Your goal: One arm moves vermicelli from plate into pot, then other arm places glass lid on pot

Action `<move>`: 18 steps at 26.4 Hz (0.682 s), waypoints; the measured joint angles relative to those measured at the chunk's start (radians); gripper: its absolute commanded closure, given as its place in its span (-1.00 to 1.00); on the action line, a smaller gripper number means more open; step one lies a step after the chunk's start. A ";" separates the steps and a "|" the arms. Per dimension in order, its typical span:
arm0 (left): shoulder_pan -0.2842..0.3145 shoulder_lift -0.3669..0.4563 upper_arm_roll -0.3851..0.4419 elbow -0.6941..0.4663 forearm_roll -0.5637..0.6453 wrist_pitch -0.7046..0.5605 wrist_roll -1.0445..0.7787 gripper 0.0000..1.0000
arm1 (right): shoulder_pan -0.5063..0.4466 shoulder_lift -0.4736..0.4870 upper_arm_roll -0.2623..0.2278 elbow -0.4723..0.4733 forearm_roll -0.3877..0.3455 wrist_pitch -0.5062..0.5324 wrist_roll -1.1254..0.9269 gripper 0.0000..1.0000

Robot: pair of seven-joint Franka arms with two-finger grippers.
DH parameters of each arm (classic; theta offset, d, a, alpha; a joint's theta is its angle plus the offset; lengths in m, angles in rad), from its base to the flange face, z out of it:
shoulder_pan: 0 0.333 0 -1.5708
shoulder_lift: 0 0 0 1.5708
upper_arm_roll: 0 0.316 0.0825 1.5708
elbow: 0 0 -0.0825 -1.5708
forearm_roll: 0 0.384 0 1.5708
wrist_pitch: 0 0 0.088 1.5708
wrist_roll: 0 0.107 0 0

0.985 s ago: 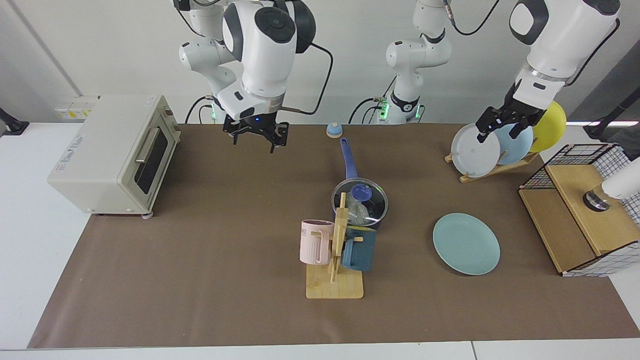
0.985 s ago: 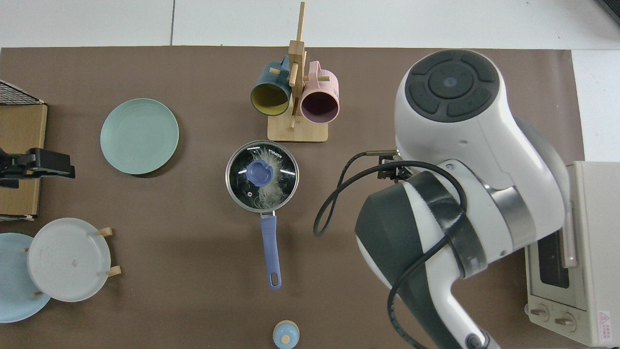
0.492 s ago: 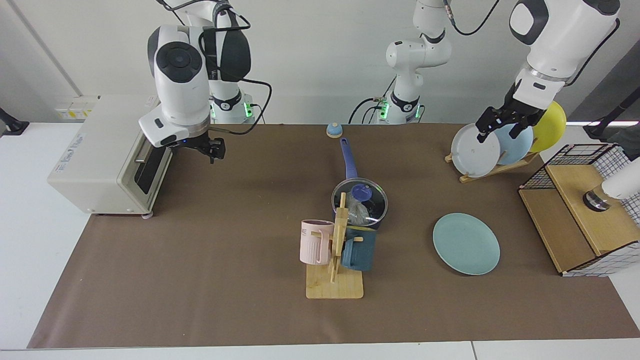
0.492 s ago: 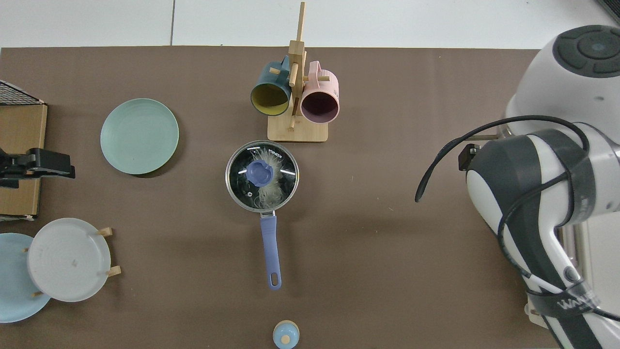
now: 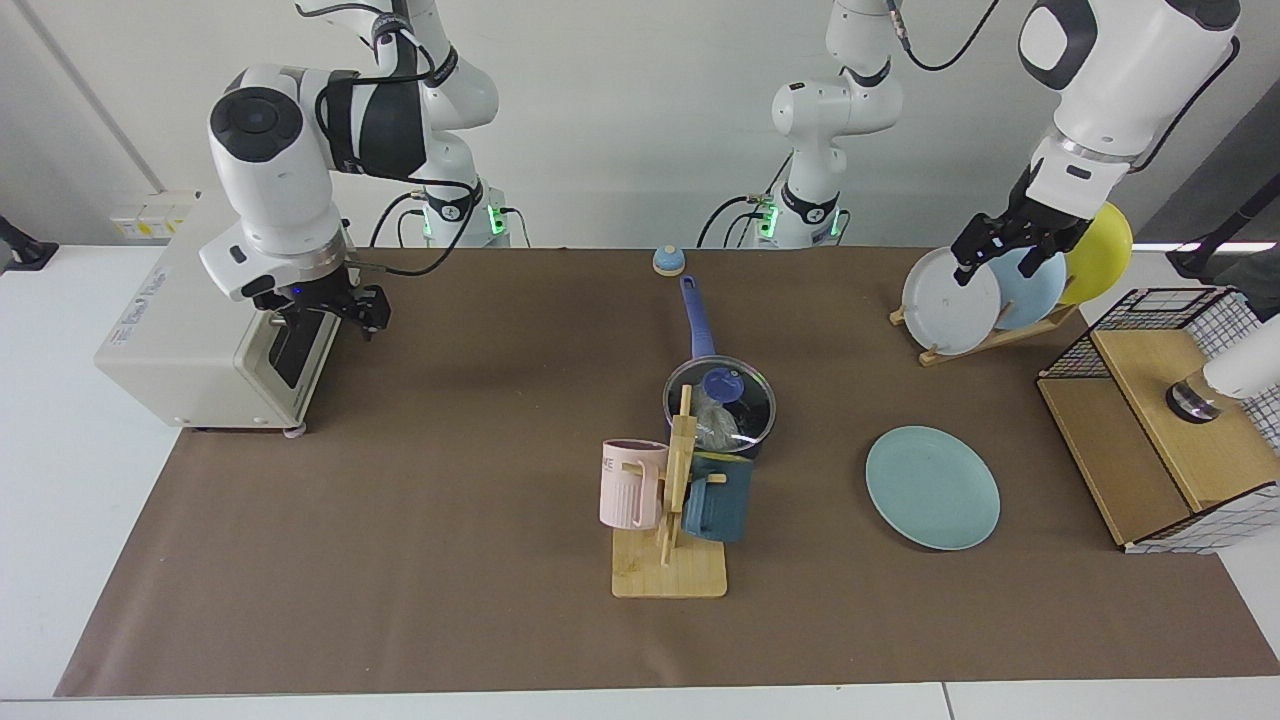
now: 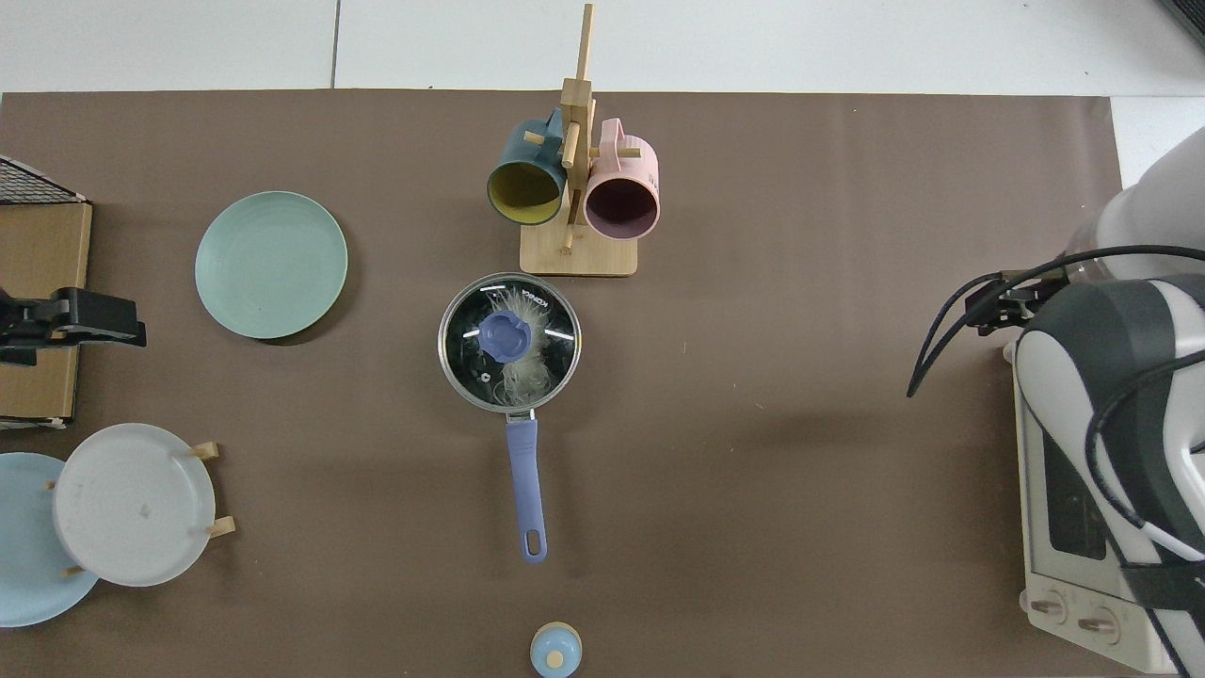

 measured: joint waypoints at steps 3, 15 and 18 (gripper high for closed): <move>0.000 0.000 0.000 0.000 0.000 0.000 0.000 -1.00 | -0.031 -0.014 0.000 -0.004 0.030 0.015 -0.041 -0.99; 0.000 0.000 0.000 0.000 0.000 0.000 0.000 -1.00 | -0.133 -0.095 0.000 -0.059 0.103 0.095 -0.139 -0.99; 0.000 0.000 0.000 0.000 0.000 0.000 0.000 -1.00 | -0.133 -0.101 0.001 -0.064 0.121 0.149 -0.139 -0.99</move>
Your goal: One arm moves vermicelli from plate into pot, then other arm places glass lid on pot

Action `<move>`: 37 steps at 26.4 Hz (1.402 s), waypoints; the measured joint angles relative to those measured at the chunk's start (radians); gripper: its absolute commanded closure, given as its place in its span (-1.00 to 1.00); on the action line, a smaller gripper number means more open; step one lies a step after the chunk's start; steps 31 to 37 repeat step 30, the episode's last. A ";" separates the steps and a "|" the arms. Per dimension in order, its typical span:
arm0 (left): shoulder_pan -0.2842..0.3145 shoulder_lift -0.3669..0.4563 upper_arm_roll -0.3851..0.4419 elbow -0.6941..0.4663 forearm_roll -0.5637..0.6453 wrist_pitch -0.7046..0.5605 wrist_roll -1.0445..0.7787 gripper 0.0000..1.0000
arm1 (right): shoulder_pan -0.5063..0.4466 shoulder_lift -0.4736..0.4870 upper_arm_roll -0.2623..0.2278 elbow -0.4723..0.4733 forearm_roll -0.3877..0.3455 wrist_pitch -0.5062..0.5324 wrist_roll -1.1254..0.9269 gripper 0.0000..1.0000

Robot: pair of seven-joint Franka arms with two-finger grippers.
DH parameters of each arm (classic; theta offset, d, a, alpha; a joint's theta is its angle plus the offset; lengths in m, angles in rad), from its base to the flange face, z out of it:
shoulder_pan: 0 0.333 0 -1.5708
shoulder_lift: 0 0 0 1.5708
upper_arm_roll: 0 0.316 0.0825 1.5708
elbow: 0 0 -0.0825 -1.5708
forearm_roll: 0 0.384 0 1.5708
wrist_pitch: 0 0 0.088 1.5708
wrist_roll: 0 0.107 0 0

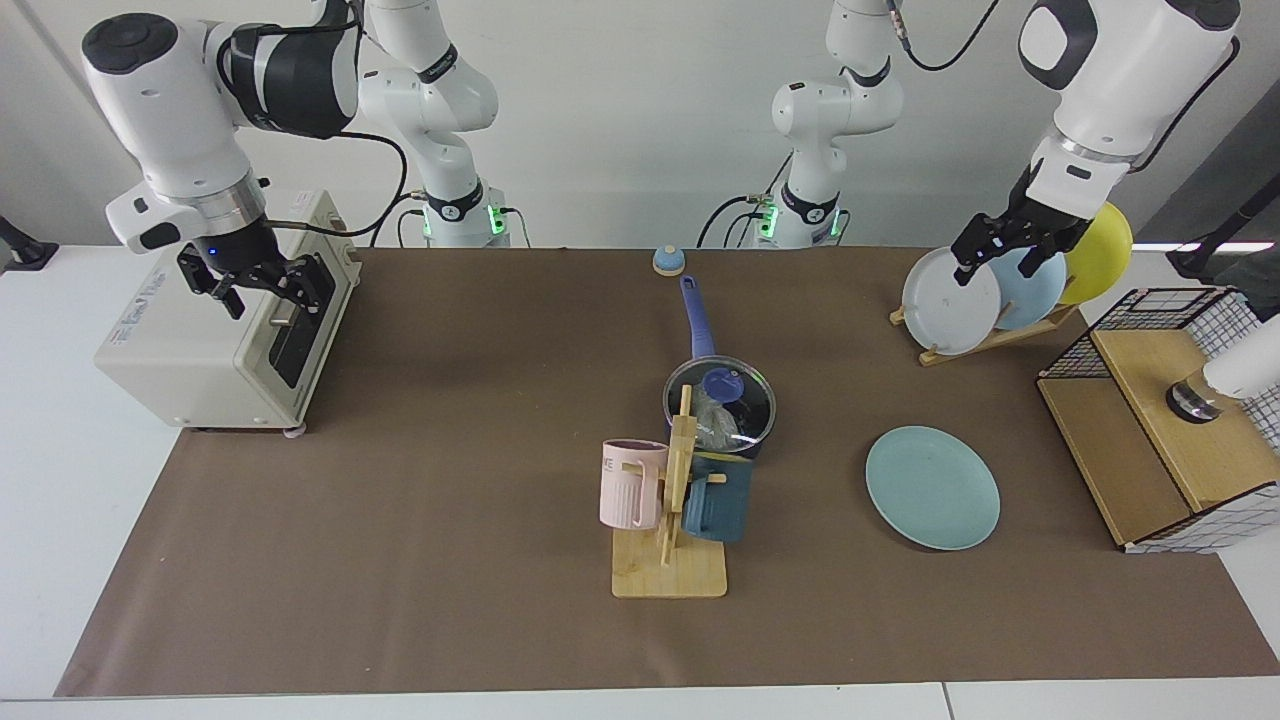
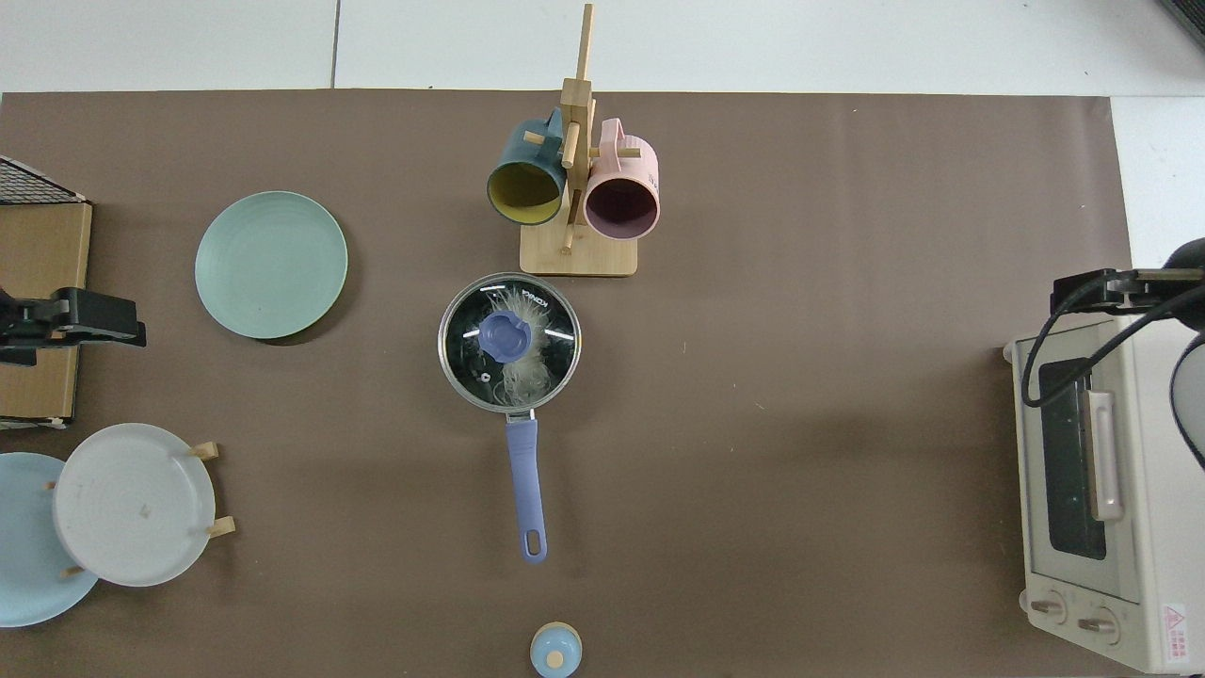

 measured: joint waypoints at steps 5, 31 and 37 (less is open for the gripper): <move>0.000 0.000 0.000 0.000 0.000 0.000 0.000 -1.00 | 0.004 0.000 0.013 0.004 0.012 0.036 0.002 -0.99; 0.000 0.000 0.000 0.000 0.000 0.000 0.000 -1.00 | 0.028 -0.013 0.031 0.038 0.096 -0.065 0.008 -0.99; 0.000 0.000 0.000 0.000 0.000 0.000 0.000 -1.00 | 0.028 -0.013 0.031 0.038 0.096 -0.065 0.008 -0.99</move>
